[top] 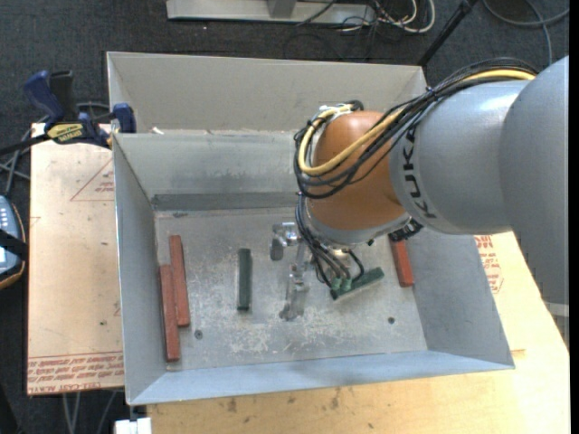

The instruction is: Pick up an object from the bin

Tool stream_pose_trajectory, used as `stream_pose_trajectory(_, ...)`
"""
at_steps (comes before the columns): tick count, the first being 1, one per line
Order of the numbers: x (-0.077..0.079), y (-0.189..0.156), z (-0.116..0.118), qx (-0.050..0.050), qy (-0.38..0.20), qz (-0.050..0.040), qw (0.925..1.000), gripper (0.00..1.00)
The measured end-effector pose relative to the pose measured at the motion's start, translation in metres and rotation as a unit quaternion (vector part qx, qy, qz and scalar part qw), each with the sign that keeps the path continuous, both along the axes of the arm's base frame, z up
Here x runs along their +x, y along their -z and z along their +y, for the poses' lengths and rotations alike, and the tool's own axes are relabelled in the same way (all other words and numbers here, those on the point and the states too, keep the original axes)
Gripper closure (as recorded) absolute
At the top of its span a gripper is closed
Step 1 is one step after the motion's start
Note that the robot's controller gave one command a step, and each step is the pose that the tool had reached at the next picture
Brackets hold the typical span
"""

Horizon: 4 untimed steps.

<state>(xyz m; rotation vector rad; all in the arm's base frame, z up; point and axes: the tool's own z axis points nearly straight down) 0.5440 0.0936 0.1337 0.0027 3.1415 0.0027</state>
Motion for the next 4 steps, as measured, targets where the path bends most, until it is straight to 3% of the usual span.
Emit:
stream_pose_trajectory(1,0.0,0.0,0.0,0.0,0.0,0.0,1.0,0.0)
stream_pose_trajectory(2,0.002,0.01,0.039,-0.001,-0.004,-0.0018,1.0,0.0)
stream_pose_trajectory(3,0.023,0.049,0.07,0.002,-0.069,-0.0032,0.9976,0.0)
stream_pose_trajectory(4,0.02,0.066,0.067,0.0,-0.051,0.0002,0.9987,0.0)
